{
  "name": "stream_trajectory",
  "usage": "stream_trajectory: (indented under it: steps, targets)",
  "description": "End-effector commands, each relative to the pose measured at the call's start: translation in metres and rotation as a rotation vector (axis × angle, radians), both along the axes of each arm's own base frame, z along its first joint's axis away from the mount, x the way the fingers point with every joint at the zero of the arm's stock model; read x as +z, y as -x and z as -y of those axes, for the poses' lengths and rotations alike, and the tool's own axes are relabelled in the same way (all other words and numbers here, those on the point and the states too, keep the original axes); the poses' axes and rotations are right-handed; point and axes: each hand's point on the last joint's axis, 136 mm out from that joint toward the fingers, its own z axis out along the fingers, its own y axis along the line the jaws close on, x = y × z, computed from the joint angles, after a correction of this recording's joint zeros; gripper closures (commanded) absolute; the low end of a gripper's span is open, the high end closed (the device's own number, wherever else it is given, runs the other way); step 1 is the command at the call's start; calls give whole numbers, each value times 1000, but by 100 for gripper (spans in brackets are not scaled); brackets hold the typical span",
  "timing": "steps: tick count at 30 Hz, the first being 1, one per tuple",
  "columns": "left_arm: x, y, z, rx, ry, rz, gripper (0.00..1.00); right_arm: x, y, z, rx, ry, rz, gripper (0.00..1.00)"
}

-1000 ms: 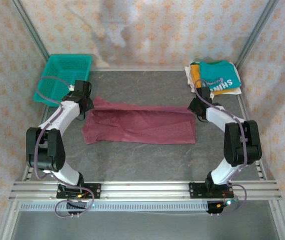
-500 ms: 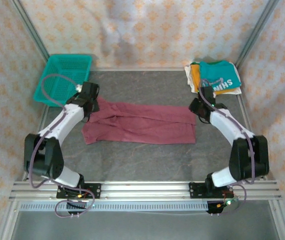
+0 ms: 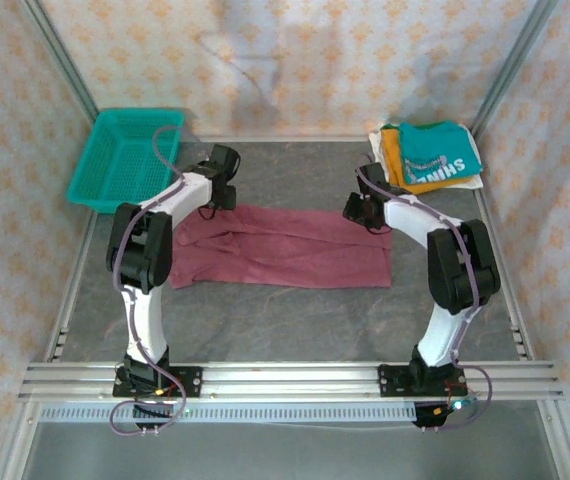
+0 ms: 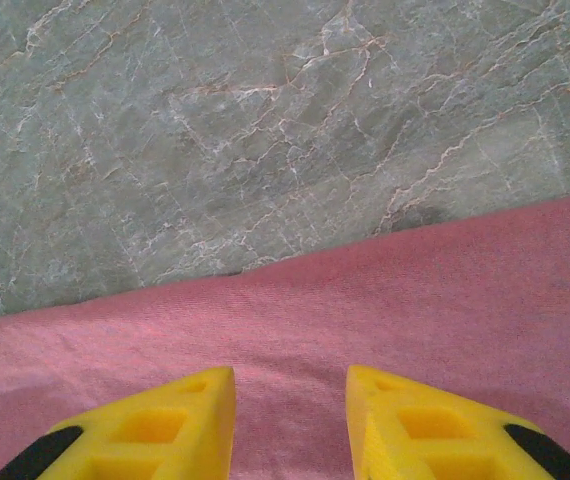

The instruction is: Fold and stack the t-shirts

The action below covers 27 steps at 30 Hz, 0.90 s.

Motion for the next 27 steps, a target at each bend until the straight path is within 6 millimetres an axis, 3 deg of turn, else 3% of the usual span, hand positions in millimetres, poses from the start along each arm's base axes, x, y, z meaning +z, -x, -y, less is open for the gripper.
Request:
stream_trajectory:
  steps: [1, 7, 14, 21, 22, 23, 27]
  targets:
    - [-6, -3, 9, -31, 5, -35, 52, 4, -6, 0, -1, 11, 15, 65]
    - [-26, -2, 8, -15, 6, -67, 65, 2, -7, 0, -4, 10, 15, 65]
    - [-7, 9, 3, 50, 23, -45, 100, 9, -11, 0, 2, 17, 27, 65]
    - [22, 29, -2, 140, 56, 51, 100, 8, -12, -1, 6, 18, 24, 65]
    - [20, 32, -3, 146, 52, 47, 100, 7, -12, -1, 6, 17, 21, 65]
    - [32, 35, -4, 154, 56, 73, 100, 6, -12, -1, 6, 19, 20, 65]
    - [33, 49, -3, 161, 40, 64, 100, 4, -11, 0, 7, 23, 16, 65]
